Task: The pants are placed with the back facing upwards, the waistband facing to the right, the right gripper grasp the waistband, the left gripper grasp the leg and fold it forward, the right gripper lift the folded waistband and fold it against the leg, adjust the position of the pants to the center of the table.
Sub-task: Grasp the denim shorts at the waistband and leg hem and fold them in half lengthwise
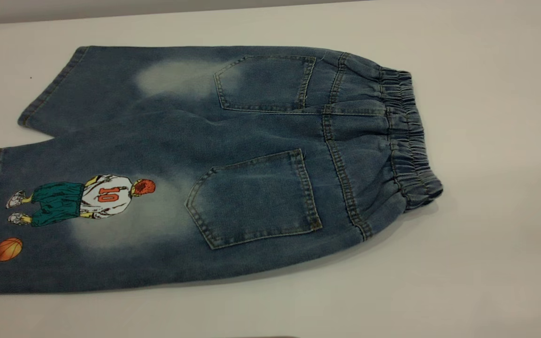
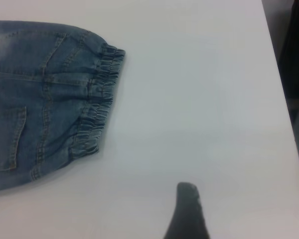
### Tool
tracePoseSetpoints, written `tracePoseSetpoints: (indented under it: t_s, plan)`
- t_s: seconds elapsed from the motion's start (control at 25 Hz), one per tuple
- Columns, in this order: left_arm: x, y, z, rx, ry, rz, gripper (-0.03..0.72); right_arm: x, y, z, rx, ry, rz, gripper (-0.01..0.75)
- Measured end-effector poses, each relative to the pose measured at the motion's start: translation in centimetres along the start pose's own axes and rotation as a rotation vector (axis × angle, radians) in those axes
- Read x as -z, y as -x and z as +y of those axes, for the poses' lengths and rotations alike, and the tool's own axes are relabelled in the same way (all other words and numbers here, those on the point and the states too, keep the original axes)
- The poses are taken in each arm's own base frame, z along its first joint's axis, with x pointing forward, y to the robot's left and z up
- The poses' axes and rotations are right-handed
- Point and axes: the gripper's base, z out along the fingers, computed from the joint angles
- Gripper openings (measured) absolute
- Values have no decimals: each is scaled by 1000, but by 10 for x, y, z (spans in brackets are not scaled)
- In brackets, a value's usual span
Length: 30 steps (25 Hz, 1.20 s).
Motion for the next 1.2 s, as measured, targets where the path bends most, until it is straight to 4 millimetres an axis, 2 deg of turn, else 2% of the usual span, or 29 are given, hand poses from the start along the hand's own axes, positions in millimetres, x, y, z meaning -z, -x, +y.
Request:
tracePoseSetpoints:
  t_s: [0.72,0.88,1.04,1.2]
  plan:
    - [0,0,0,1,0,0,401,0,0,0,-1,3,0,475]
    - [3,6,0,1,-1,-2,401,-3,8,3,-12,19,43,475]
    - [-11,25,-1,-9,2,74,401,-18,31,10,-13,50,153,476]
    - [-46,47,-2,-36,-10,172,401,-55,50,18,-8,91,280,506]
